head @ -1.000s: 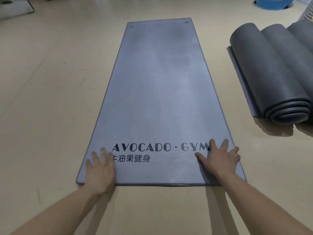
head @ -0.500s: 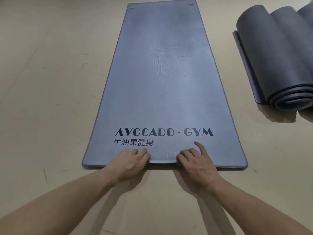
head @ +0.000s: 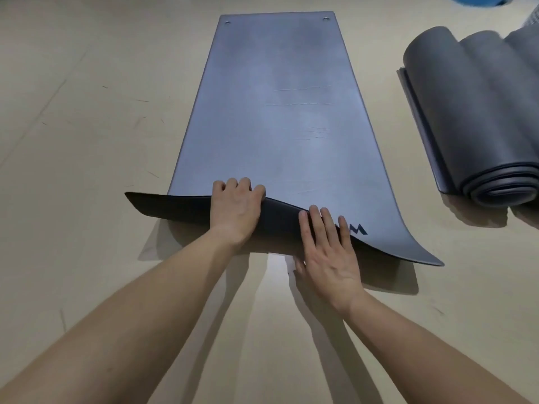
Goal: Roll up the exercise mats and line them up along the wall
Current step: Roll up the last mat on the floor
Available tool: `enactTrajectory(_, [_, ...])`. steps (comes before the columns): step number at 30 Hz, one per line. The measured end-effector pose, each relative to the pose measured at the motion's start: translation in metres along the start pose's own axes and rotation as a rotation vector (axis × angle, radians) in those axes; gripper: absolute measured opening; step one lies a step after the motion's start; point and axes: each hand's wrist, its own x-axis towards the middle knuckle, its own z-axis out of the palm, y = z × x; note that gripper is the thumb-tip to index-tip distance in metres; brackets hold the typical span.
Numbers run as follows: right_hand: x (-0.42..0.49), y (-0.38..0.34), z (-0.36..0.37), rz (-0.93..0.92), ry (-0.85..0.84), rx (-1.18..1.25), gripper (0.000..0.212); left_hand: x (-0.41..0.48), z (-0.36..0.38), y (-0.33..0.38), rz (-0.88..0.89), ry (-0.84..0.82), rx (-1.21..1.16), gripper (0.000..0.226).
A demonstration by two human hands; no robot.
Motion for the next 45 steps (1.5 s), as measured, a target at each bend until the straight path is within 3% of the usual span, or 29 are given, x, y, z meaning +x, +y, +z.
enactTrajectory(3, [0.018, 0.010, 0.003, -0.009, -0.104, -0.066, 0.118, -0.005, 0.015, 0.006, -0.011, 0.103, -0.131, 0.028])
enactTrajectory(5, [0.036, 0.014, 0.001, -0.036, -0.152, -0.105, 0.117, -0.012, 0.031, 0.001, 0.111, 0.190, -0.197, 0.044])
enactTrajectory(7, [0.054, 0.017, 0.003, -0.074, -0.195, -0.117, 0.108, -0.026, 0.048, -0.013, 0.276, 0.237, -0.113, 0.058])
enactTrajectory(10, [0.075, 0.022, 0.008, -0.152, -0.279, -0.108, 0.104, -0.042, 0.063, -0.031, 0.346, 0.074, 0.110, 0.077])
enactTrajectory(12, [0.087, 0.029, 0.011, -0.206, -0.339, -0.058, 0.106, -0.045, 0.069, -0.030, 0.276, -0.097, 0.179, 0.094])
enactTrajectory(15, [0.099, 0.037, 0.007, -0.257, -0.367, -0.026, 0.107, -0.030, 0.069, -0.016, 0.157, -0.164, 0.122, 0.110])
enactTrajectory(20, [0.069, 0.043, 0.009, -0.153, -0.177, -0.115, 0.086, 0.004, 0.063, -0.012, 0.057, -0.266, 0.075, 0.104])
enactTrajectory(25, [0.067, 0.048, 0.021, -0.049, -0.265, -0.091, 0.095, 0.012, 0.062, -0.019, 0.033, -0.319, 0.066, 0.104])
enactTrajectory(31, [0.109, 0.067, -0.012, -0.101, -0.668, 0.238, 0.050, 0.011, 0.041, -0.036, 0.140, -0.438, -0.097, 0.062])
enactTrajectory(37, [0.090, 0.062, -0.062, -0.043, -1.099, 0.472, 0.045, 0.002, 0.005, -0.047, 0.218, -0.963, -0.212, 0.078])
enactTrajectory(39, [0.073, 0.050, -0.069, -0.082, -1.039, 0.394, 0.059, -0.004, 0.010, -0.050, 0.221, -1.022, -0.314, 0.070])
enactTrajectory(42, [0.039, 0.028, -0.062, -0.143, -0.748, 0.084, 0.065, -0.012, 0.026, -0.053, 0.211, -1.056, -0.445, 0.050])
enactTrajectory(45, [0.023, 0.020, -0.049, -0.120, -0.751, 0.103, 0.055, -0.011, 0.030, -0.051, 0.213, -1.052, -0.443, 0.056])
